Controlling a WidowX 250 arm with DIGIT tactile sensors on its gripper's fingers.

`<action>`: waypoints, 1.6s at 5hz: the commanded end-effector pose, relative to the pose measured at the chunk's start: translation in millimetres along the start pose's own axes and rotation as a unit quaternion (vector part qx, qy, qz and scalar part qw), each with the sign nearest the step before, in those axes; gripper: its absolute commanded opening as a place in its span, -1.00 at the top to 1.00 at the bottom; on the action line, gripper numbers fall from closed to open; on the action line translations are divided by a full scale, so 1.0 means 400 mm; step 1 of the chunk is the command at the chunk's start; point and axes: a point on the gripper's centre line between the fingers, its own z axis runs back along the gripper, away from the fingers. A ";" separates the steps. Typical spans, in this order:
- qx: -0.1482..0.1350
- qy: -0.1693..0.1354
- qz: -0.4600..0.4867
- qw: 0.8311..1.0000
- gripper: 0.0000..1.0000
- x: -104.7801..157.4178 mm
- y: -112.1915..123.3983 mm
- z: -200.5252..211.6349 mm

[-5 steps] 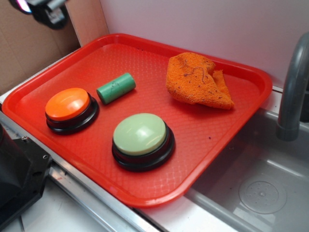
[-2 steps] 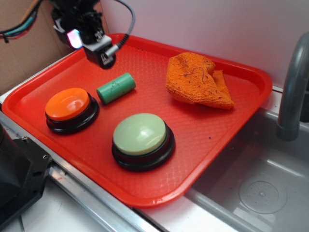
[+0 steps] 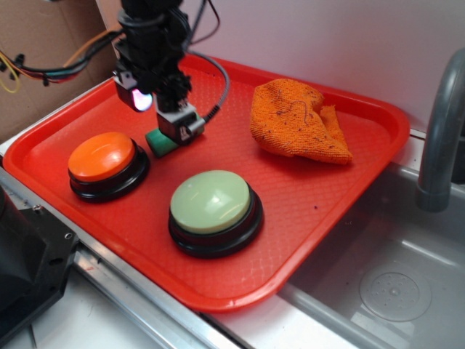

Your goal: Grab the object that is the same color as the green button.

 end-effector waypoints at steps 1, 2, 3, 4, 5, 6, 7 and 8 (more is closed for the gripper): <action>-0.013 -0.004 0.023 1.000 -1.00 0.040 0.037 -0.056; -0.025 -0.001 0.032 0.999 -1.00 0.040 0.046 -0.068; -0.029 0.002 0.038 0.999 -0.43 0.039 0.047 -0.075; -0.034 -0.002 0.042 0.999 1.00 0.034 0.044 -0.072; -0.034 -0.005 0.043 0.998 1.00 0.032 0.037 -0.032; -0.045 -0.017 0.026 0.999 1.00 0.030 0.025 0.043; -0.037 -0.048 -0.011 0.998 1.00 0.022 0.001 0.123; -0.037 -0.086 -0.053 0.994 1.00 -0.003 -0.032 0.231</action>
